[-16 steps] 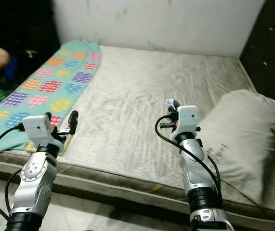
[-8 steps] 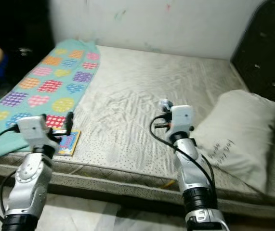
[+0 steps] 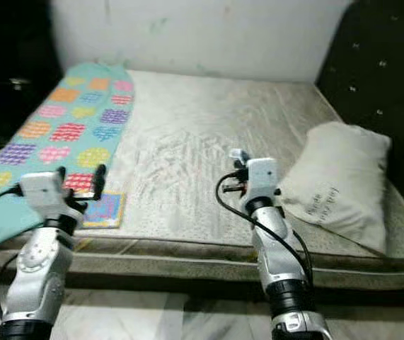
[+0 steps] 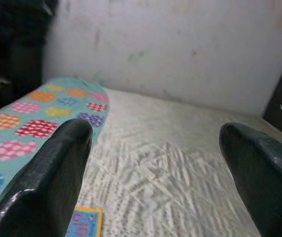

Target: Clean up the room

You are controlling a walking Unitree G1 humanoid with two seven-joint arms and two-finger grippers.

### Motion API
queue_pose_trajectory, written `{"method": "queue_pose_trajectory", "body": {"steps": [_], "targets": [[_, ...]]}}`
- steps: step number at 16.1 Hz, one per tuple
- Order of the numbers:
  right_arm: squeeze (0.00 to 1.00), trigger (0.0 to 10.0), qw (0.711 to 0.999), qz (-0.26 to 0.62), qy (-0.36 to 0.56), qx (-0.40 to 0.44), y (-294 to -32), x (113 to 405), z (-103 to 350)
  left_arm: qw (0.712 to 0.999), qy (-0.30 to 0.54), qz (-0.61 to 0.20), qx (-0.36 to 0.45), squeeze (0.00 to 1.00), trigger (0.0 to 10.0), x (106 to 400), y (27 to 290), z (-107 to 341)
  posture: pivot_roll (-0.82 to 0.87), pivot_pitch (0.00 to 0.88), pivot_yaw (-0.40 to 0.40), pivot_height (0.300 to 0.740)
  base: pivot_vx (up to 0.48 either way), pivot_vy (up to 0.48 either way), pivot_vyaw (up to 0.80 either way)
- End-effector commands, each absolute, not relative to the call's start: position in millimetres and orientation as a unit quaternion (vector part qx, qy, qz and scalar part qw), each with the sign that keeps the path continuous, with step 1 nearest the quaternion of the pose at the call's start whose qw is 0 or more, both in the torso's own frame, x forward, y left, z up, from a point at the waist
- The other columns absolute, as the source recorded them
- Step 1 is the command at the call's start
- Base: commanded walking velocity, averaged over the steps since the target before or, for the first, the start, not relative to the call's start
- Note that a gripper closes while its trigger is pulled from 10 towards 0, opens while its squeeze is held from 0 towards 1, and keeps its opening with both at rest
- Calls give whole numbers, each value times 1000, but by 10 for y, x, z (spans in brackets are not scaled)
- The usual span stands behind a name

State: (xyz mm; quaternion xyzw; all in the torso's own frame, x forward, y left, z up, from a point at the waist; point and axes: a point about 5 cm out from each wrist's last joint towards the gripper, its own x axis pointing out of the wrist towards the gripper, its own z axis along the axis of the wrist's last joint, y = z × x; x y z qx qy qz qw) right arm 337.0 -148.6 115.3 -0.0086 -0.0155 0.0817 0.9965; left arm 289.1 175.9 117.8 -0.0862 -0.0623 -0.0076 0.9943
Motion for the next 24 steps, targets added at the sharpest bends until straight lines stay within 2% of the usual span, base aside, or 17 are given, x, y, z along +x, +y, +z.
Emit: {"method": "queue_pose_trajectory", "body": {"steps": [1, 18, 21, 24], "targets": [[0, 10000, 997, 73, -20, -15, -1574, 3389, 1204, 993, -75, -31, -91, 0, 10000, 2903, 1665, 1234, -19, 15, -17, 740, 240, 0, 0], [0, 10000, 998, 64, -14, -13, -1594, 3388, 1173, 993, -60, -43, -95, 0, 10000, 2888, 1645, 1201, -17, 18, -11, 740, 345, 0, 0], [0, 10000, 998, 64, -8, -18, -1620, 3369, 1117, 996, -39, -25, -80, 0, 10000, 2855, 1643, 1104, -11, 0, -20, 740, 0, 0, 0], [0, 10000, 997, 65, 10, -26, -1681, 3302, 990, 998, -23, -8, -65, 0, 10000, 2793, 1644, 945, 16, 0, -78, 740, 0, 0, 0]]}}
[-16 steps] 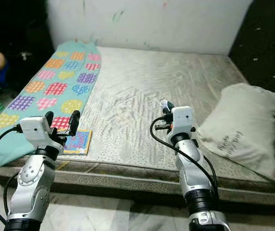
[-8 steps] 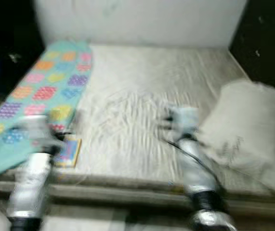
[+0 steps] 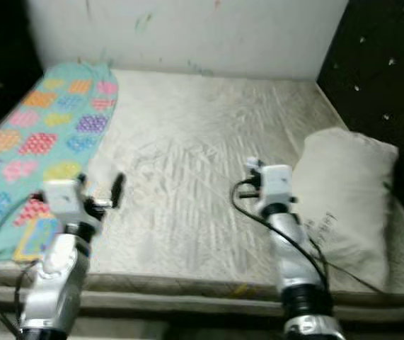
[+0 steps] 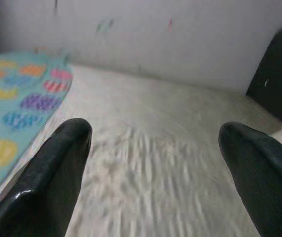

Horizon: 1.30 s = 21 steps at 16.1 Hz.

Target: Clean up the room

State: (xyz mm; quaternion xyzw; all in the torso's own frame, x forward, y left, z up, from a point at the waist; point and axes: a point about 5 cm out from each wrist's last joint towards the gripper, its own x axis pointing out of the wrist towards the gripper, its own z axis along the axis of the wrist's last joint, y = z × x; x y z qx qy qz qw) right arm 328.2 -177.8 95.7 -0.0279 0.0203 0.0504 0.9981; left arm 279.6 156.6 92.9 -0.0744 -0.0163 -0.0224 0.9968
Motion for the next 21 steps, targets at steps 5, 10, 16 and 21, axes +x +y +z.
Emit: {"method": "queue_pose_trajectory", "body": {"steps": [5, 10, 16, 21], "targets": [[0, 10000, 995, 75, 46, -40, -1985, 2970, 840, 998, -8, 55, 9, 0, 10000, 2476, 2113, 774, 13, 0, -115, 740, 0, 0, 0], [0, 10000, 990, 109, 51, -66, -2031, 2907, 938, 998, 15, 12, 67, 0, 10000, 2157, 2274, 760, 12, 0, -127, 740, 0, 0, 0], [0, 10000, 993, 101, 39, -44, -1931, 2894, 1043, 1000, -11, 15, 5, 0, 10000, 2096, 1991, 887, -14, 0, -92, 740, 0, 0, 0], [0, 10000, 988, 137, 48, -48, -1814, 3023, 1106, 993, -27, 104, -40, 0, 10000, 2117, 1954, 910, 14, 0, -215, 740, 0, 0, 0]]}}
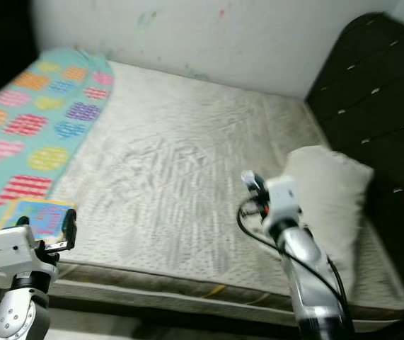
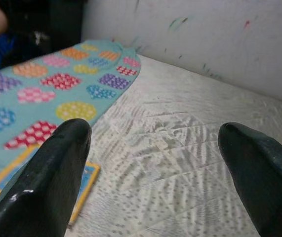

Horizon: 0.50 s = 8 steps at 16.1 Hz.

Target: Clean up the room

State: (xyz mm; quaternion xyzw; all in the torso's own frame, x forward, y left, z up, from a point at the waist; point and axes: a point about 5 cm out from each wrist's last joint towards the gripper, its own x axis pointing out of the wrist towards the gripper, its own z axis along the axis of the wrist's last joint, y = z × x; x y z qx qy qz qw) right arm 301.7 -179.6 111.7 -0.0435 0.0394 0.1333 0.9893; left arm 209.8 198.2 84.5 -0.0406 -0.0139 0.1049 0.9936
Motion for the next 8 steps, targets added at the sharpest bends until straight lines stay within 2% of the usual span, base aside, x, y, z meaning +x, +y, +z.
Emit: {"method": "queue_pose_trajectory", "body": {"steps": [1, 4, 5, 6, 8], "targets": [[0, 10000, 986, 152, 49, -50, -1747, 3056, 1118, 992, -31, 112, -41, 0, 10000, 2110, 1952, 914, 19, 0, -238, 740, 0, 0, 0], [0, 10000, 984, 166, 50, -48, -1628, 3067, 1116, 991, -35, 124, -41, 0, 10000, 2110, 1964, 930, 29, 0, -243, 740, 0, 0, 0], [0, 10000, 984, 164, 47, -43, -1595, 3059, 1100, 991, -33, 120, -38, 0, 10000, 2132, 1979, 924, 13, 0, -200, 740, 0, 0, 0], [0, 10000, 985, 162, 46, -41, -1586, 3060, 1099, 992, -33, 118, -37, 0, 10000, 2143, 1981, 922, 13, 0, -200, 740, 0, 0, 0], [0, 10000, 991, 126, 22, -29, -1625, 3094, 1161, 996, -37, 78, -27, 0, 10000, 2310, 1918, 976, -10, 0, -113, 740, 0, 0, 0]]}}
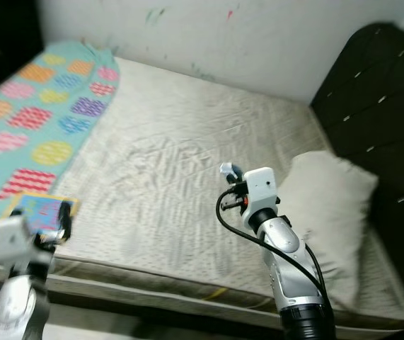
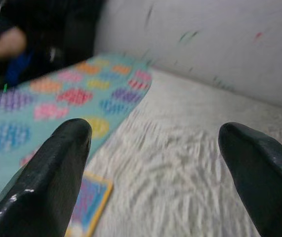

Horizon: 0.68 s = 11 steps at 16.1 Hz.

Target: Clean up the room

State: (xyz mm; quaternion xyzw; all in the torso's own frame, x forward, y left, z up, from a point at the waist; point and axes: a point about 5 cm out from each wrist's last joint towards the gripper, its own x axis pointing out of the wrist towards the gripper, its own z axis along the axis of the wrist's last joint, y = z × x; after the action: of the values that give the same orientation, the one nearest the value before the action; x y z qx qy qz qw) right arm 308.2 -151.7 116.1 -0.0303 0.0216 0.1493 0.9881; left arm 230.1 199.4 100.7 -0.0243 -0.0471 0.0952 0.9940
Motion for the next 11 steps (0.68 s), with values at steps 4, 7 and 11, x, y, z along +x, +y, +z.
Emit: {"method": "queue_pose_trajectory", "body": {"steps": [4, 7, 11], "targets": [[0, 10000, 997, 76, -2, -16, -1681, 3119, 1186, 998, -42, 27, -26, 0, 10000, 2555, 1815, 1051, -51, 0, 8, 740, 0, 0, 0], [0, 10000, 999, 42, -12, -8, -1750, 3079, 1171, 999, -40, -7, -22, 0, 10000, 2685, 1736, 1070, -70, 0, 72, 740, 0, 0, 0], [0, 10000, 1000, 16, -12, -2, -1797, 3000, 1099, 999, -35, -17, -22, 0, 10000, 2753, 1727, 1051, -92, 0, 112, 740, 0, 0, 0]]}}
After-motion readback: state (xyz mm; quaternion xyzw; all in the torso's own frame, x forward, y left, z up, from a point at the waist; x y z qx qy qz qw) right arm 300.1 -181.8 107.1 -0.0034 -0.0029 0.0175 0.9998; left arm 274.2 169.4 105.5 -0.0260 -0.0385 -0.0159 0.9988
